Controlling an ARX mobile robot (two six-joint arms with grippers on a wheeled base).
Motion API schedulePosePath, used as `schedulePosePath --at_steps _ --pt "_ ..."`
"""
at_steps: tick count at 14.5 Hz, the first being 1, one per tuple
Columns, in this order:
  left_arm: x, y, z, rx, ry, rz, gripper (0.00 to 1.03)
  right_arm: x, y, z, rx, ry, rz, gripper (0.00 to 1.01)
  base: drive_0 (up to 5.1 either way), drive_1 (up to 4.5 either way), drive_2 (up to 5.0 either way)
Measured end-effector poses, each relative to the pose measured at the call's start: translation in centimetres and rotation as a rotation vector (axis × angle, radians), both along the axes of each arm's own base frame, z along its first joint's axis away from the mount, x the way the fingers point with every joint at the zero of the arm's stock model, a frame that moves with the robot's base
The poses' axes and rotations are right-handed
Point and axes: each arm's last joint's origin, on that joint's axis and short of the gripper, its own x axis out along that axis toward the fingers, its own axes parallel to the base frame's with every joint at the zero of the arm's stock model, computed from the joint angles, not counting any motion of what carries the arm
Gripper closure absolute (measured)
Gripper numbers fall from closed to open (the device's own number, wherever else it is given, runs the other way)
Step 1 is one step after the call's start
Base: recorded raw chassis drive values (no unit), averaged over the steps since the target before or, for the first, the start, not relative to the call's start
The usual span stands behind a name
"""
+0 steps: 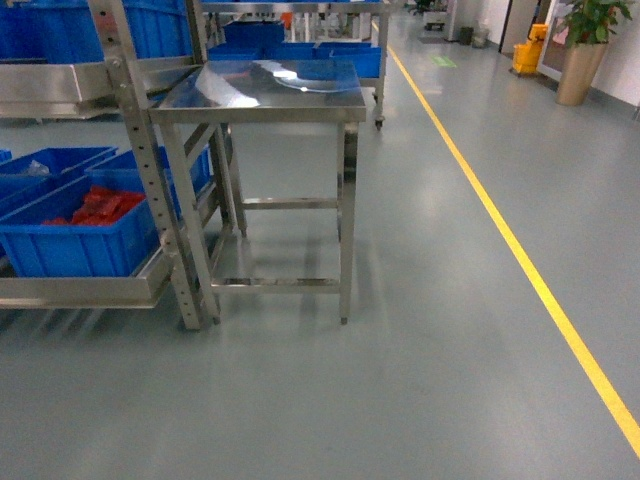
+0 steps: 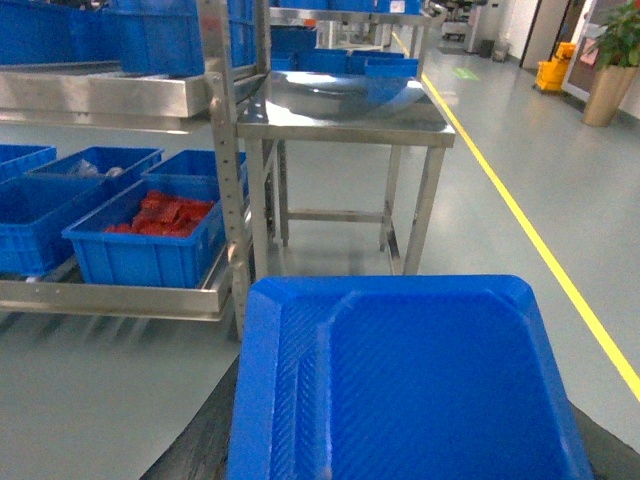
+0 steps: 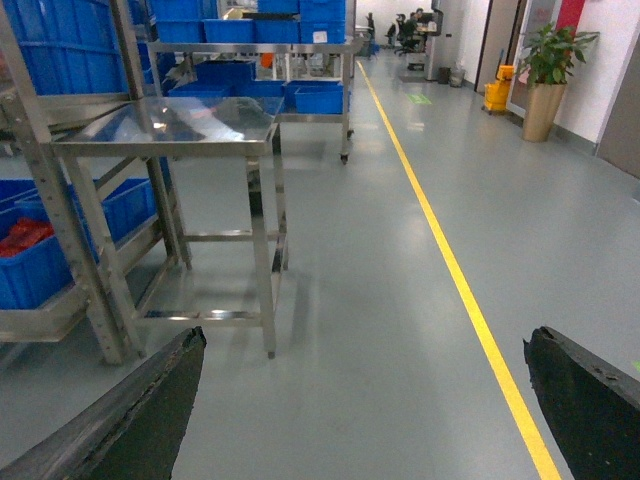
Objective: Pick blue part to blue bin on bottom shelf
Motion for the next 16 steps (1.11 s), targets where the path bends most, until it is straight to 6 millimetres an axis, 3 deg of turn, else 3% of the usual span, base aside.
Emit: schedulePosePath --at_steps 16 --pt "-0.01 0.0 0.02 -0.001 -0.002 0.0 0.6 0.0 0.0 0.02 0.0 -0.002 0.0 0.03 0.0 4.29 -4.4"
